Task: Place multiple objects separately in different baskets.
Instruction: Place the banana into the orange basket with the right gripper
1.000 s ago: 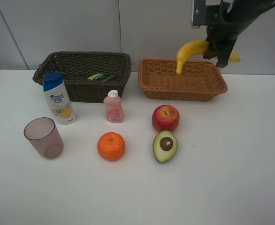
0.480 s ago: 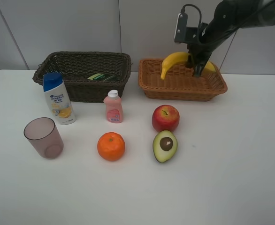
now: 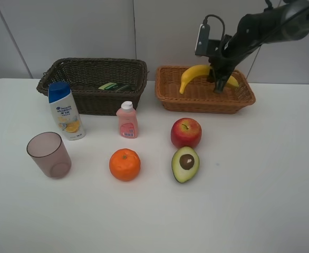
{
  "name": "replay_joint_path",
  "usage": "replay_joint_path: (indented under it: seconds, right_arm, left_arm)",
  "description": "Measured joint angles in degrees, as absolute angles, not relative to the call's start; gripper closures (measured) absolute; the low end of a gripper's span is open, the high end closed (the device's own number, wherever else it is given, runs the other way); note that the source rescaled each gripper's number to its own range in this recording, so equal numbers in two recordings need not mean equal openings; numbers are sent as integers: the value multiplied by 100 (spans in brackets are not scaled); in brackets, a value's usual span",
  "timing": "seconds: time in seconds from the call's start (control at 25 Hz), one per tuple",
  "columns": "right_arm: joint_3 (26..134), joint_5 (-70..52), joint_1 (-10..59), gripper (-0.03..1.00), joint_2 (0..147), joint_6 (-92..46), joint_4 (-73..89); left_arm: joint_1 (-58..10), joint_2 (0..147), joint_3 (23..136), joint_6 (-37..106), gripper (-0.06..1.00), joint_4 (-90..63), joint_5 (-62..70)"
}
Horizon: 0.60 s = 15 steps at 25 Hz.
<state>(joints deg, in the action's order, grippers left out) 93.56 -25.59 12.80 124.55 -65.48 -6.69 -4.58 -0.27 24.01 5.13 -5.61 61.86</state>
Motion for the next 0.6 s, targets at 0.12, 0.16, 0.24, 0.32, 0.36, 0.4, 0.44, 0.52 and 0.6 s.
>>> replay_joint_path:
  seconds: [0.12,0.16,0.24,0.32,0.36,0.4,0.44,0.52,0.6]
  right_arm:
    - [9356,-2559,1269,96,12455,-6548,-602]
    - [9356,-2559,1269,96,12455,-6548,-585]
    - [9356,-2554,1269,96,12455,-6548,-557]
    - [9356,-2528,1269,96,12455,-6548,-543]
    - [9356,-2528,1269,96,12455,-6548,-543]
    - [9356,-2528,1269,93,12455,-6548,-538]
    - [9356,-2528,1269,85,12455,-6548,-538]
    - [9356,-2487,1269,58,12455,-6530,-514]
    - [9356,-2468,1269,32,12455,-6454,-443]
  left_arm:
    - [-458,-27,2401,513,-5,-561,6186]
    - [-458,-27,2401,513,-5,-561,6186]
    - [-458,-27,2401,513,-5,-561,6186]
    - [-458,-27,2401,513,-5,-561,6186]
    - [-458,-27,2401,513,-5,-561,6186]
    - [-458,-27,2401,513,-5,-561,6186]
    - [-458,-27,2401,513,-5,-561,6186]
    - [-458,-27,2401,513,-5,-561,6186]
    - [-458,-27,2401,513,-5,-561,6186]
